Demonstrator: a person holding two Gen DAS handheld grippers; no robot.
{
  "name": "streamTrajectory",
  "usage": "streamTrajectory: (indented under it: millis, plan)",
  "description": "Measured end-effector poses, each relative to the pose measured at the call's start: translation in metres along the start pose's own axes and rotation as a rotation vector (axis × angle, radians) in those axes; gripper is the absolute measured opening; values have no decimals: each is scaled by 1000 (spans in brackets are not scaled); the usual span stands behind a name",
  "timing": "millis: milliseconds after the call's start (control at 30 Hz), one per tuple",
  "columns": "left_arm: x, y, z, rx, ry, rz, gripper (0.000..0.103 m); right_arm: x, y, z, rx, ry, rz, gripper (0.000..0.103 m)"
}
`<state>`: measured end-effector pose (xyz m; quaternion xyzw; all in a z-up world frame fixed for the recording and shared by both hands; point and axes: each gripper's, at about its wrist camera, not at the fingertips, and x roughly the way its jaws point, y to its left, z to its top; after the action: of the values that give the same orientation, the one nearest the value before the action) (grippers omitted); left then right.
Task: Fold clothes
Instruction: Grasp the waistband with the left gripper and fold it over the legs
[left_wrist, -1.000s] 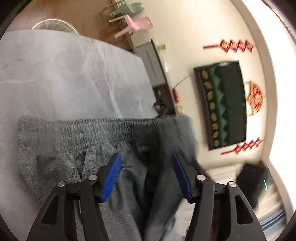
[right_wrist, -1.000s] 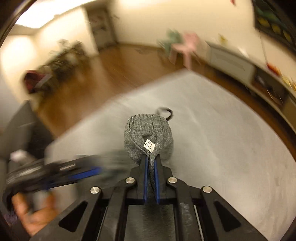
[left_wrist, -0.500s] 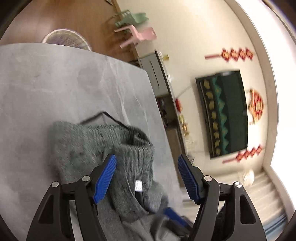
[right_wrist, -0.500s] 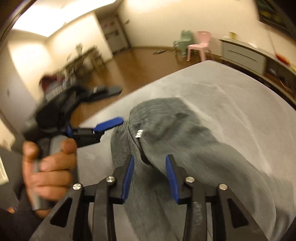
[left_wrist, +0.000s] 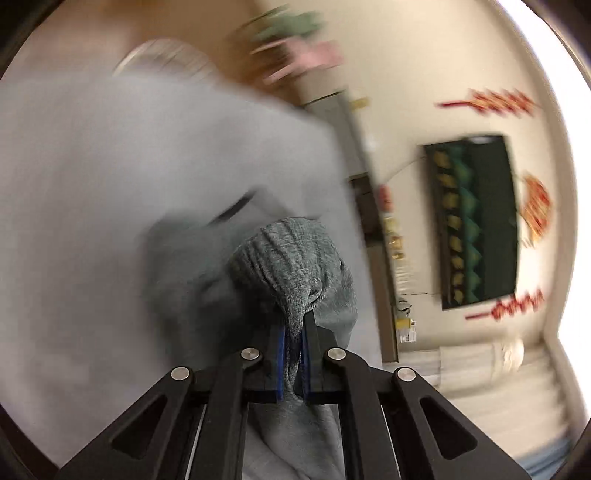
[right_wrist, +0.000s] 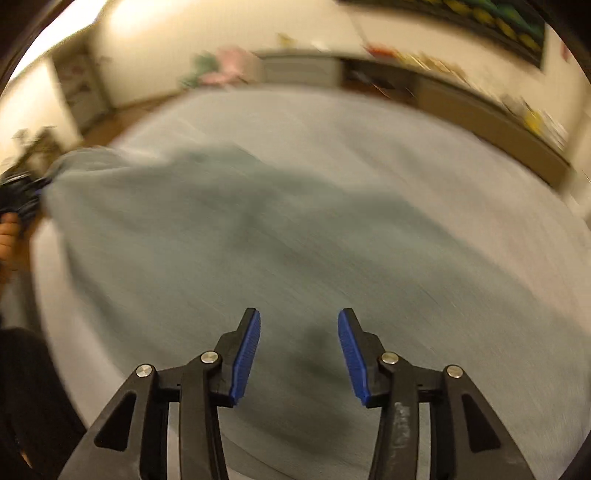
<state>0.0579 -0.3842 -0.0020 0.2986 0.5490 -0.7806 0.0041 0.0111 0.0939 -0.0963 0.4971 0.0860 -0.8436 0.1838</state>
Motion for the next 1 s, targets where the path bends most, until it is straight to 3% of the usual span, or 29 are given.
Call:
streamTrajectory:
  millis: [33,100,200,233,300,367,433,500,567,667,733,767,833,933,1000]
  plan:
    - [0,4,-1,-5,14,11,5,5,-14,-10,18,37,-17,47]
    - [-1,11,-2,-16,41,32,6,2,-23,-20,16,11,-9,52]
    - [-2,21,-3,-32,74,69,10,-7,-25,-31,-25,38,-34,52]
    - [-8,24,-1,-40,40,122,19,-11,-23,-37,-53,49,-30,52]
    - [-12,28,-2,-41,1,318,43,-20,-22,-50,-106,62,-22,52]
    - [-18,14,-6,25,-20,366,43,-32,-30,-61,-127,86,-5,54]
    - [-32,-10,-14,137,-122,450,44,-35,-35,-62,-118,111,-11,54]
    - [-49,-36,-26,254,-244,538,44,-48,-37,-52,-107,77,-35,54]
    - [-54,-53,-35,319,-301,537,44,-65,-32,-33,-86,11,26,54]
    - [-32,-84,-39,440,-251,457,44,-76,-15,9,-60,-73,142,54]
    - [3,-98,-37,513,-114,406,44,-70,3,45,-65,-101,179,54]
    - [35,-103,-34,547,-4,431,44,-66,13,62,-72,-112,195,54]
    - [77,-94,-27,531,114,507,44,-47,35,96,-90,-112,209,54]
    - [112,-68,-6,471,149,636,34,1,71,137,-137,-63,190,54]
    - [113,-52,13,381,121,633,20,42,84,145,-180,11,135,54]
